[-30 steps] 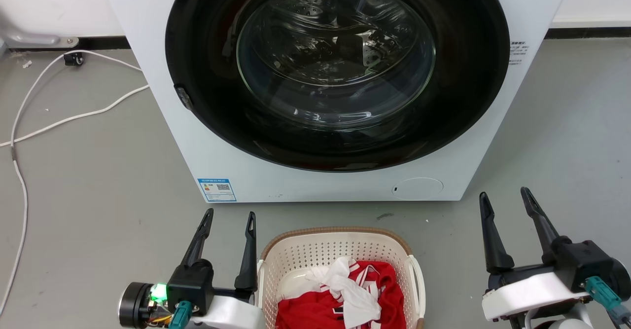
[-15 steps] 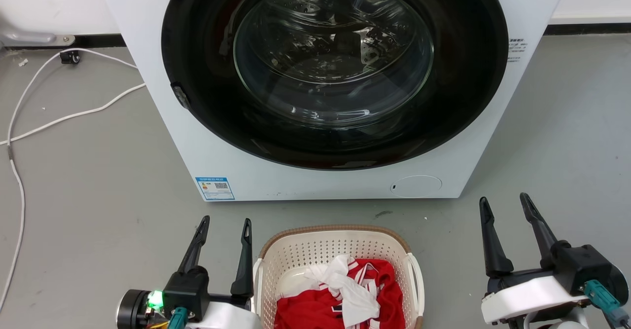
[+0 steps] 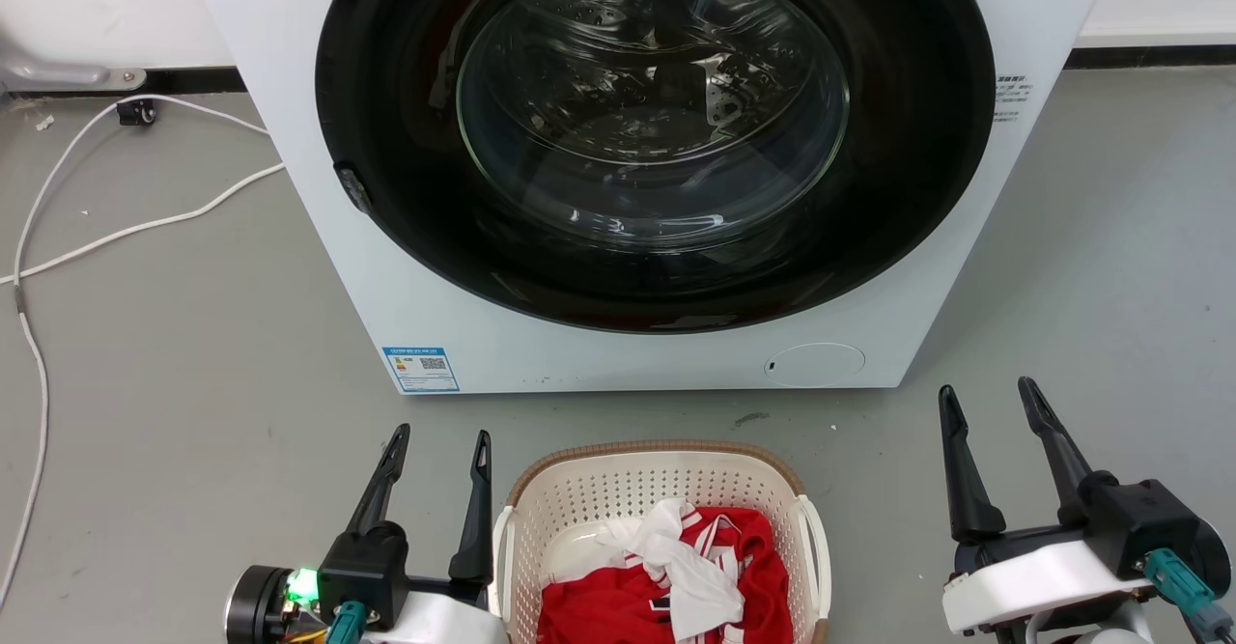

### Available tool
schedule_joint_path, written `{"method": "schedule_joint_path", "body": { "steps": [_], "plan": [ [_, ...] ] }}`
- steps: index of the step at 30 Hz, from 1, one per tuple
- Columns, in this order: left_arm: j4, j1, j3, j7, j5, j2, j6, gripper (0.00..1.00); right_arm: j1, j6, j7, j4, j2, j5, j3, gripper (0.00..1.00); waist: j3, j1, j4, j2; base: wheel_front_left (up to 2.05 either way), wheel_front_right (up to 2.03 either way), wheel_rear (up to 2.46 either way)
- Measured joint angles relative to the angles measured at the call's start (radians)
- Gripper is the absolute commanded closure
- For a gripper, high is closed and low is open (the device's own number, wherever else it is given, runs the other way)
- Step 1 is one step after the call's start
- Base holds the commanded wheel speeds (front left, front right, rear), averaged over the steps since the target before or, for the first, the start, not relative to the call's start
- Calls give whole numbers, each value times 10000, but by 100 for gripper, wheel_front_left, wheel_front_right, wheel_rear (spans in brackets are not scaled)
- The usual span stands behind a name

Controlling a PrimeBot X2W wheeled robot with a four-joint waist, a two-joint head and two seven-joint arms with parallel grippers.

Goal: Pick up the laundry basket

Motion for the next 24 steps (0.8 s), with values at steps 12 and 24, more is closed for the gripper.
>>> {"method": "schedule_joint_path", "body": {
  "steps": [12, 24],
  "plan": [
    [259, -64, 194, -12, -102, -73, -186, 0, -109, 0, 0, 132, 0, 44, 6, 0, 421, 0, -38, 0, 0, 0, 0],
    [1438, -2119, 940, -13, -161, 44, -773, 0, -1885, 0, 0, 809, -4, 4, -29, 0, 2883, 0, -142, 0, 0, 0, 0]
  ]
}}
